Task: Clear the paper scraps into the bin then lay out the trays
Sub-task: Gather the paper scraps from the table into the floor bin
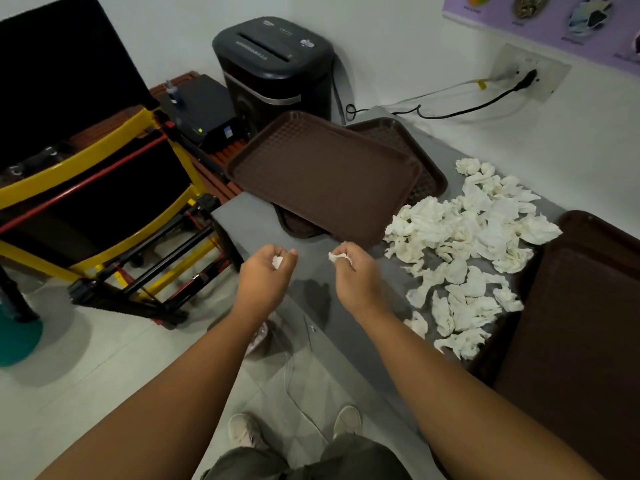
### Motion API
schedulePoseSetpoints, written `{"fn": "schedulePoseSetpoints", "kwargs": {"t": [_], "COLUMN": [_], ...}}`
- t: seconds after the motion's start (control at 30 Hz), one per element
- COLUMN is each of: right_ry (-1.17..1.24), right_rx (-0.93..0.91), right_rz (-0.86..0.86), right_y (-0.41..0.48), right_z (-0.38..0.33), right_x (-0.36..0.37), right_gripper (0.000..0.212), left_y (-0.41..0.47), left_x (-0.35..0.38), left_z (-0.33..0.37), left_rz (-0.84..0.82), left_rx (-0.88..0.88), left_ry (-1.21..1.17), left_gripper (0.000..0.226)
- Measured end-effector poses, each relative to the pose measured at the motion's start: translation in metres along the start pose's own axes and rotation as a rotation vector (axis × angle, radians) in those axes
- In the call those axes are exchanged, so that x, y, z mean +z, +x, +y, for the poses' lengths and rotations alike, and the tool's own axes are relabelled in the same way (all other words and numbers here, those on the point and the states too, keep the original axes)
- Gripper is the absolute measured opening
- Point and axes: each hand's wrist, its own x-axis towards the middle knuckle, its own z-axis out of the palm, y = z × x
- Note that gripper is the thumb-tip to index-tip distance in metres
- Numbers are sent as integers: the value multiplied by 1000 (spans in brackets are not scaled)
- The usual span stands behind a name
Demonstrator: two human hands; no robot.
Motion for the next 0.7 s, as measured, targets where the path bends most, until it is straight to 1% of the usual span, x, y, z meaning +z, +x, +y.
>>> {"fn": "schedulePoseSetpoints", "kwargs": {"t": [0.03,0.07,0.13,0.2,0.27,0.33,0.37,0.43,0.53,0.6,0.7], "right_ry": [22,21,-32,-103,-158,-212,-228,-250,-276,-312,-352], "right_rx": [3,12,22,5,11,30,23,-2,-21,-15,17], "right_rz": [-36,-72,-144,-204,-272,-343,-364,-379,-333,-308,-297], "right_y": [1,1,0,-4,-10,-16,-18,-19,-15,-9,5], "right_z": [-5,-7,-7,-3,5,13,17,24,40,59,95], "right_x": [12,25,54,85,117,147,161,187,225,250,287], "right_gripper": [13,18,33,42,37,21,18,27,47,50,54], "left_y": [1,2,7,11,15,20,23,33,54,67,87], "left_x": [-9,-18,-37,-54,-70,-82,-87,-94,-92,-85,-68], "left_z": [-6,-14,-35,-62,-88,-115,-128,-156,-209,-247,-306], "left_rz": [5,11,40,65,72,69,62,28,-50,-98,-148], "left_rx": [-15,-30,-54,-90,-132,-162,-179,-214,-248,-278,-310], "left_ry": [-13,-32,-16,62,141,195,215,262,335,377,393], "left_gripper": [19,11,10,8,4,17,24,34,34,34,42]}}
